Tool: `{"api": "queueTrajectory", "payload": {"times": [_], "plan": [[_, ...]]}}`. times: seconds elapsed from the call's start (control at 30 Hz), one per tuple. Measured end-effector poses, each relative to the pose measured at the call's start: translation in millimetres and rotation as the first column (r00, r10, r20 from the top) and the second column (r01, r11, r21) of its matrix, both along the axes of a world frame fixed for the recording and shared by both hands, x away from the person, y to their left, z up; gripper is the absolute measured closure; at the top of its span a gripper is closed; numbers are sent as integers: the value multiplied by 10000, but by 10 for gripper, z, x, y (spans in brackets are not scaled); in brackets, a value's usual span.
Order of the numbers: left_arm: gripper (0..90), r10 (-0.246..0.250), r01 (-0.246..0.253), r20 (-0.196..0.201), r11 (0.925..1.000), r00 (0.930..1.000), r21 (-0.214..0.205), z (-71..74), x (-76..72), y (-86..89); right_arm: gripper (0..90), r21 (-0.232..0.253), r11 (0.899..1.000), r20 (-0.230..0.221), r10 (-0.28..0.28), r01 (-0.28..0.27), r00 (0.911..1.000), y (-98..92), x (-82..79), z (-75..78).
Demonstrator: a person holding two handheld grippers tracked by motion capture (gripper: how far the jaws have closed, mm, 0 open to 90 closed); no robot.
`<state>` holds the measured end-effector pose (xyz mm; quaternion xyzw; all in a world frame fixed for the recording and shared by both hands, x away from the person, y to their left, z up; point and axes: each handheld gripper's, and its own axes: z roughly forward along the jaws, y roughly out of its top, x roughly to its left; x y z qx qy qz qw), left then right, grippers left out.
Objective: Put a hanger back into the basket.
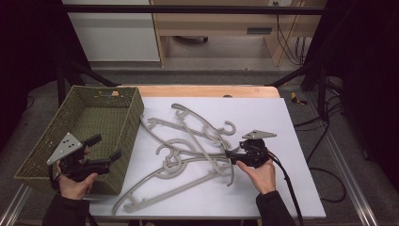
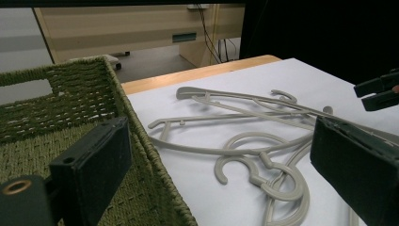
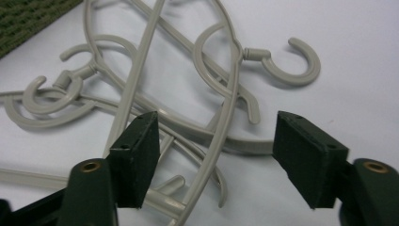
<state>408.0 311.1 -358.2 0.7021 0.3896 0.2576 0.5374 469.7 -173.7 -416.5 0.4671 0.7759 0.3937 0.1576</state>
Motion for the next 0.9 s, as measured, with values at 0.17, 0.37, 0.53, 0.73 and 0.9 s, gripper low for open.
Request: {"api": "queueTrajectory", "payload": {"times": [0.17, 0.37, 0.53, 0.73, 0.9], "plan": [[57, -29, 29, 13, 10000, 10000, 52, 3, 1, -2, 434, -73, 9996, -618, -280, 276, 9977, 15, 63, -123], [57, -120, 120, 0, 9998, 9999, 134, 0, 9, -23, 514, -181, 9998, -1212, -98, 76, 9926, 95, 109, -228], [58, -87, 87, 0, 10000, 10000, 23, 2, 8, -23, 574, -428, 9986, -1330, -366, 311, 9904, 143, 131, -286], [59, -127, 127, -19, 9998, 9999, 132, -7, 12, -53, 644, -587, 9976, -1645, -465, 373, 9853, 168, 164, -337], [60, -122, 122, -21, 9999, 9999, 114, -6, 14, -48, 696, -498, 9979, -2033, -510, 417, 9778, 187, 190, -366]]}}
